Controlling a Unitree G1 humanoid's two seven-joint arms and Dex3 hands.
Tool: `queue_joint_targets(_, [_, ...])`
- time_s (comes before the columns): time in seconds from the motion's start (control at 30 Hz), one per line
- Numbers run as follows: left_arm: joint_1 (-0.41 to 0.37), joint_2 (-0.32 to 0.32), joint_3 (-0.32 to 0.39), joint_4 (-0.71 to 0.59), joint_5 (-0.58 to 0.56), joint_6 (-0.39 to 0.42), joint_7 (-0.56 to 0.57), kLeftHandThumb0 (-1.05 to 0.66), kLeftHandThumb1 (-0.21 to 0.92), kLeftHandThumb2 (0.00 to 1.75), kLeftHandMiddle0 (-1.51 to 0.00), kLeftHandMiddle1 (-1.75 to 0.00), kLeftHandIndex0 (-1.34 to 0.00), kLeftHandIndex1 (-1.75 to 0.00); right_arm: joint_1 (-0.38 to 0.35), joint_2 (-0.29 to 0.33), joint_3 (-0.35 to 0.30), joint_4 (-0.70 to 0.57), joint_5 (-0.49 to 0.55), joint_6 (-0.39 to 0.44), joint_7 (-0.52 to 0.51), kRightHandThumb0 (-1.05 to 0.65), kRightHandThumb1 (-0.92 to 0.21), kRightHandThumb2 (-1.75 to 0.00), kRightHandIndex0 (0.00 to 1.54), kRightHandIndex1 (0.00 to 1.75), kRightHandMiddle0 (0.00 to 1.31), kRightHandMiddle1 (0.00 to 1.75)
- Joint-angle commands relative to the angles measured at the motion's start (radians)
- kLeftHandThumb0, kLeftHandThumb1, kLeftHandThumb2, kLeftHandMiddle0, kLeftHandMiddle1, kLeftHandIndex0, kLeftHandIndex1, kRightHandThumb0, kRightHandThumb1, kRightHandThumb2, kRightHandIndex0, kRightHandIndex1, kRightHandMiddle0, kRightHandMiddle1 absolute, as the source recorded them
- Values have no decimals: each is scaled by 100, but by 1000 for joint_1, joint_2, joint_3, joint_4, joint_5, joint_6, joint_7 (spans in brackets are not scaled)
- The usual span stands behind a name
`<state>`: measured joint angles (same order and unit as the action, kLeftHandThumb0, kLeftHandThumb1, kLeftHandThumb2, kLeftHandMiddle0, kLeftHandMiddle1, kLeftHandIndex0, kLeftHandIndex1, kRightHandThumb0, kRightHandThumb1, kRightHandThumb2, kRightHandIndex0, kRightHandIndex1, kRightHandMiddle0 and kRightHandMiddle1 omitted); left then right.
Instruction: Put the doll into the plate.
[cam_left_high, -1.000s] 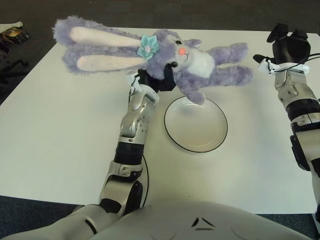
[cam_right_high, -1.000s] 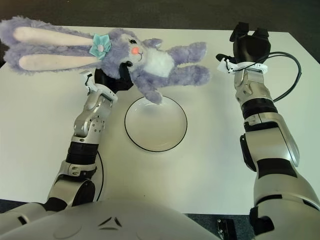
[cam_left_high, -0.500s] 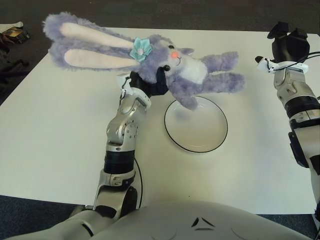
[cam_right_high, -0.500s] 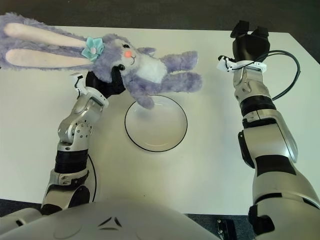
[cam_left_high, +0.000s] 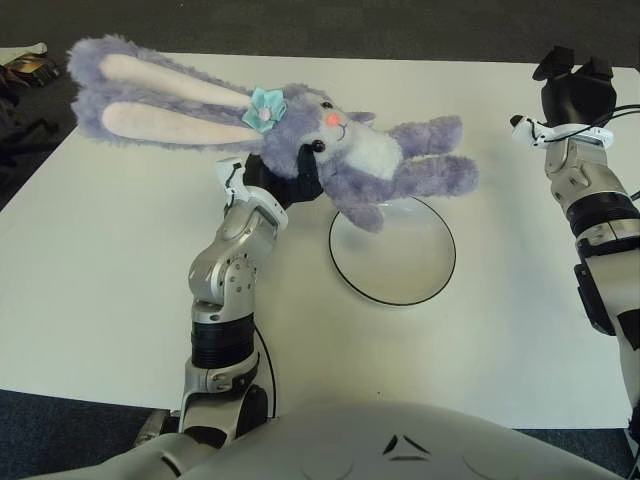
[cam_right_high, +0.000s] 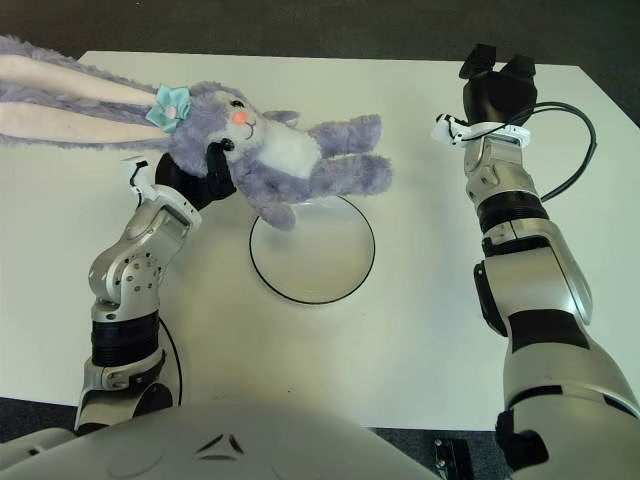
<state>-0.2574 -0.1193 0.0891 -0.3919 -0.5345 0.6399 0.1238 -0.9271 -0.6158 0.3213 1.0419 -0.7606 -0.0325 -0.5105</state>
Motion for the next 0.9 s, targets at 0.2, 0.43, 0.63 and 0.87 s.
queue_joint_targets(0.2, [15,31,30,-103,-79,158,21,0,14,152,-77,-169,-51,-175,-17,4,17,-10,5,9,26,3,-22,-143,6,156,0,159])
queue_joint_targets(0.43, [7,40,53,-123,-115,233,31,0,15,151,-75,-171,-50,-175,-18,1,30,-7,2,5,29,3,-21,-144,7,159,0,163])
queue_joint_targets(0.63, [-9,50,91,-120,-197,319,22,0,18,149,-73,-173,-48,-175,-17,-4,39,-2,2,-5,37,3,-20,-145,11,161,0,165])
queue_joint_targets(0.87, [-20,95,114,-101,-290,384,-27,0,20,146,-71,-174,-45,-175,-22,-5,44,7,1,1,42,3,-20,-145,12,162,0,165])
